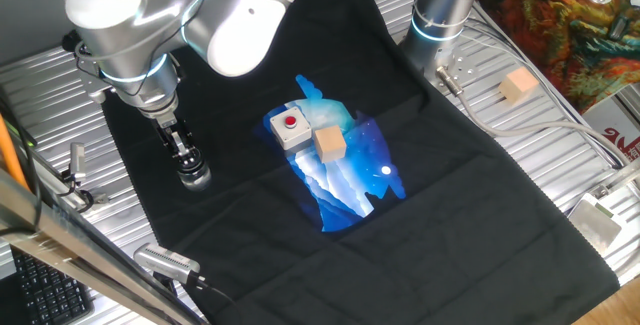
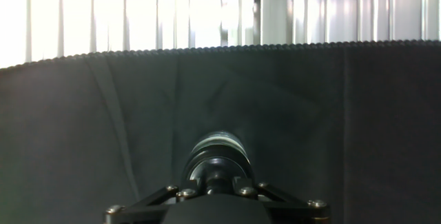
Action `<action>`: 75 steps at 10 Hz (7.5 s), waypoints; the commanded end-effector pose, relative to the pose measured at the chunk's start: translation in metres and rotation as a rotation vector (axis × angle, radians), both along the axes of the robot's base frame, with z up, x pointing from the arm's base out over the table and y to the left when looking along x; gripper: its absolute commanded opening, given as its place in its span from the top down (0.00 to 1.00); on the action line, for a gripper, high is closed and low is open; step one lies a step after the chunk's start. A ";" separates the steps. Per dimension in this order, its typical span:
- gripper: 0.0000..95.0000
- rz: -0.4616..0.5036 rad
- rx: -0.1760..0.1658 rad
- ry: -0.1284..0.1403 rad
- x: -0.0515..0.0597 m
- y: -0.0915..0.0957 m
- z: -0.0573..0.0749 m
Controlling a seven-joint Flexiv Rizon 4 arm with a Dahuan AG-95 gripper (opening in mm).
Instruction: Screw the lid onto the jar
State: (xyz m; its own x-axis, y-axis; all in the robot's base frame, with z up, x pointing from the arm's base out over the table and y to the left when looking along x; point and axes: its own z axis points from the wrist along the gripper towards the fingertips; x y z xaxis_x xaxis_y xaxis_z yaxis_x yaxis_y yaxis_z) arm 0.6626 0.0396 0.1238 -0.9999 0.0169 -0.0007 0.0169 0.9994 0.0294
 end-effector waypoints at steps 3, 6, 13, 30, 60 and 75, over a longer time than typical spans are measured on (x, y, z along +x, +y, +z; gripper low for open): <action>1.00 -0.065 0.021 -0.008 -0.001 -0.004 0.000; 1.00 -0.104 0.038 -0.008 -0.002 -0.006 0.001; 1.00 -0.091 0.034 -0.007 0.000 -0.006 0.000; 0.60 -0.056 0.022 0.022 0.002 -0.005 -0.001; 0.40 1.359 -0.103 -0.038 0.006 0.025 0.017; 0.40 1.825 -0.047 -0.023 0.008 0.030 0.013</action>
State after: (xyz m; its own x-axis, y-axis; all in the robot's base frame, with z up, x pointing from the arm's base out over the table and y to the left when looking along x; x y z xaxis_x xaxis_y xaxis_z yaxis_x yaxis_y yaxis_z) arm 0.6709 0.0695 0.1361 0.2453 -0.9693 0.0148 -0.9694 -0.2454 -0.0087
